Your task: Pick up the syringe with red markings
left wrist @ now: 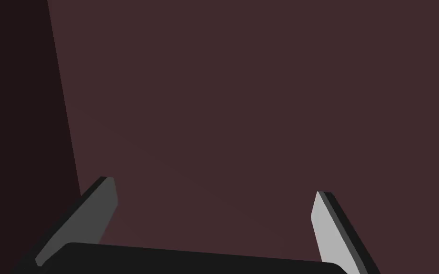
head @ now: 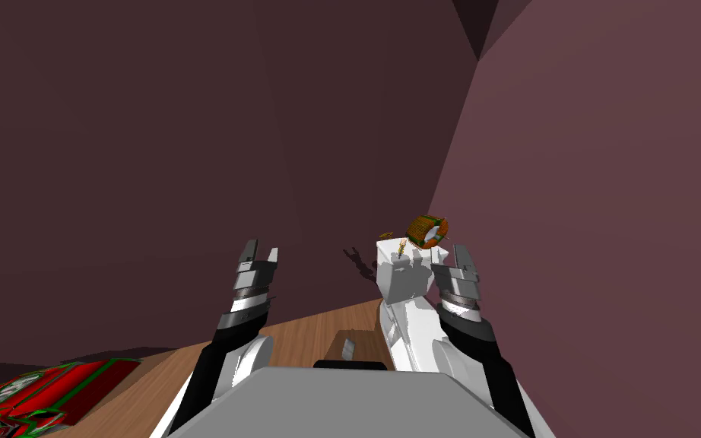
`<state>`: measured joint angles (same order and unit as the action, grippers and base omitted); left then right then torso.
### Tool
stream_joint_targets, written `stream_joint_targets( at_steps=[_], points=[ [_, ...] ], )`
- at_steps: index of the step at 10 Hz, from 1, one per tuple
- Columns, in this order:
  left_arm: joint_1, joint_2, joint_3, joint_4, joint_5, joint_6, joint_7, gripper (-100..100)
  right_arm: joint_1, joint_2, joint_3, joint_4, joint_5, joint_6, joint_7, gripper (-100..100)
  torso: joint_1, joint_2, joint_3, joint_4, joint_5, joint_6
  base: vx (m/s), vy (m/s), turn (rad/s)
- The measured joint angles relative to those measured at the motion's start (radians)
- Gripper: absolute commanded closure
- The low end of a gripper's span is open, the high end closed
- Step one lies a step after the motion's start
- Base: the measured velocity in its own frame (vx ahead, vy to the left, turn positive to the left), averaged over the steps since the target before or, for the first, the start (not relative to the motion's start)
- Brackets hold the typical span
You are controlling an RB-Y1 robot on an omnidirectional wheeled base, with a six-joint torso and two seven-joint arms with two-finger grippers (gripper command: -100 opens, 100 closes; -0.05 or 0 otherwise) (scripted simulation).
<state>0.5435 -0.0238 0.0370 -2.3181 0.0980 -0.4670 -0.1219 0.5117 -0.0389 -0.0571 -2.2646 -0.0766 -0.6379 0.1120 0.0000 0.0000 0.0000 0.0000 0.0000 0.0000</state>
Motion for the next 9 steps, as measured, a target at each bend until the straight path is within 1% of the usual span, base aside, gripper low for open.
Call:
stream_joint_targets(
  at_steps=[2,3,4,7,9],
  points=[
    [0.0,0.0,0.0,0.0,0.0,0.0,0.0,0,-0.007,-0.036,-0.003,0.01,0.02,0.022,-0.001,-100,0.001,0.0,0.0,0.0,0.0,0.0,0.002,0.032,0.02],
    [0.0,0.0,0.0,0.0,0.0,0.0,0.0,0,-0.008,-0.064,-0.009,0.03,0.037,0.03,-0.005,-100,0.002,0.0,0.0,0.0,0.0,0.0,0.005,0.04,0.007],
    [0.0,0.0,0.0,0.0,0.0,0.0,0.0,0,-0.019,-0.074,-0.01,0.043,0.05,0.041,-0.005,-100,0.002,-0.001,0.0,0.0,0.001,0.0,0.008,0.031,0.011],
    [0.0,0.0,0.0,0.0,0.0,0.0,0.0,0,-0.059,-0.107,-0.012,0.09,0.103,0.092,0.001,-100,0.002,-0.001,0.0,0.0,0.0,0.0,0.003,0.037,0.025],
    [0.0,0.0,0.0,0.0,0.0,0.0,0.0,0,-0.097,-0.133,-0.02,0.128,0.147,0.144,0.002,-100,0.003,-0.001,0.0,0.0,0.001,0.0,0.005,0.054,0.027]
  ],
)
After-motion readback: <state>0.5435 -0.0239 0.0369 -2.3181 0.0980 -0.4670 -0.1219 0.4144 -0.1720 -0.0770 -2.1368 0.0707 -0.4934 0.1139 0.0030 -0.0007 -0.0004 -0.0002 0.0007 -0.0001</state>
